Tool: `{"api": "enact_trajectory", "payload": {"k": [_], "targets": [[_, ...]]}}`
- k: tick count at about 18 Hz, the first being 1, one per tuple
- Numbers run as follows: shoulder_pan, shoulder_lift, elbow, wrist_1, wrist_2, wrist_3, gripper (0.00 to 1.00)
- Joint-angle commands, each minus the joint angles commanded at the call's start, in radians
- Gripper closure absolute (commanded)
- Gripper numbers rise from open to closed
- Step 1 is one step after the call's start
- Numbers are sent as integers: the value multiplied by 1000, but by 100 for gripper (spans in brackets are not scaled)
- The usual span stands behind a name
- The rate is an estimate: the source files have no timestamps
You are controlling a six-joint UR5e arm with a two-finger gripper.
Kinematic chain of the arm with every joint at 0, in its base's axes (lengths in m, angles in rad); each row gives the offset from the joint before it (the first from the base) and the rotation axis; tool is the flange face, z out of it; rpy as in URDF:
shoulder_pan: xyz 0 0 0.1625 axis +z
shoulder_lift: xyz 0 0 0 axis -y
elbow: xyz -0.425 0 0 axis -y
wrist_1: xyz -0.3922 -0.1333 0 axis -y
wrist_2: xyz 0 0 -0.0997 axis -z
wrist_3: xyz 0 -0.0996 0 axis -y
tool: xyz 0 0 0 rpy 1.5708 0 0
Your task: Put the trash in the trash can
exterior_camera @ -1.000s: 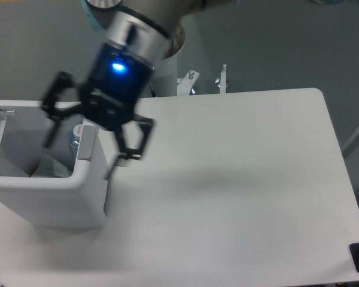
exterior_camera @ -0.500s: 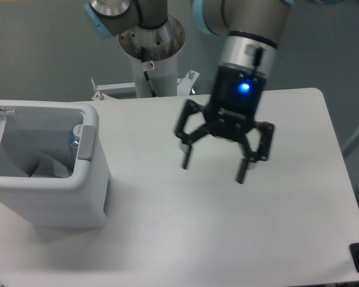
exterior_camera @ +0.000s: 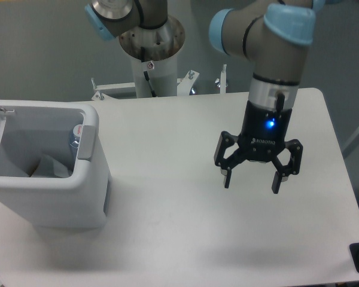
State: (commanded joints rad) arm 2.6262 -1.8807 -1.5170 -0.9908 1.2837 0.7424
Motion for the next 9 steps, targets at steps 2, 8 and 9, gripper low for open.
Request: {"api": "enact_trajectory", "payload": {"k": [2, 8, 9], "targets": [[-3, 2, -17, -3, 52, 50, 0], [-35, -25, 9, -78, 199, 191, 0], [-37, -25, 8, -92, 227, 254, 0]]}}
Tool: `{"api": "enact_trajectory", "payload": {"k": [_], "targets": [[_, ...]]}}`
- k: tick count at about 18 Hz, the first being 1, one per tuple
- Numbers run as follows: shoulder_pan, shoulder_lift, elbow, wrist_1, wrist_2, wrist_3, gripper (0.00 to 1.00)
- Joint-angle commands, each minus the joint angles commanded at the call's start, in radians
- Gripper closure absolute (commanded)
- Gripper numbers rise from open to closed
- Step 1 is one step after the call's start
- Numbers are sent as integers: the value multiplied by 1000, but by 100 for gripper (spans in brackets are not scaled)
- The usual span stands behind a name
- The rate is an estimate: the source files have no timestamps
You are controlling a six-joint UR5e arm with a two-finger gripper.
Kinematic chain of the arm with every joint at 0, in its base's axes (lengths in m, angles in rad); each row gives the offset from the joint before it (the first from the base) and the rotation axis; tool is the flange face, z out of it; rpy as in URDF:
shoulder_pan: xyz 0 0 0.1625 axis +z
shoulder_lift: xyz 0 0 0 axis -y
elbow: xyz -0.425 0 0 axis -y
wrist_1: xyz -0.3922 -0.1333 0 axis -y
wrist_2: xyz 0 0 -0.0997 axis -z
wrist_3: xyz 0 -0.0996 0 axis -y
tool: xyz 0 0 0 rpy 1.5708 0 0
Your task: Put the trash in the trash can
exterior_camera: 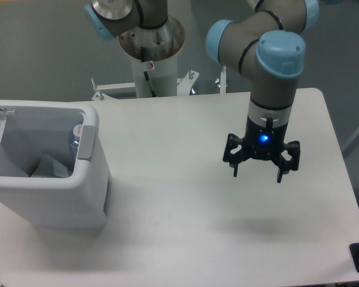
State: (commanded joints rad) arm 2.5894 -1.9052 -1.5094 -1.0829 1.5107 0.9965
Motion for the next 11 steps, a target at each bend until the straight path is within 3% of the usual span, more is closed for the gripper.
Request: {"api": "enact_trajectory", "payload": {"k": [3, 11], "targets": [[-25, -8, 3, -37, 80, 80, 0], [-28, -9, -2, -37, 86, 79, 0]]}}
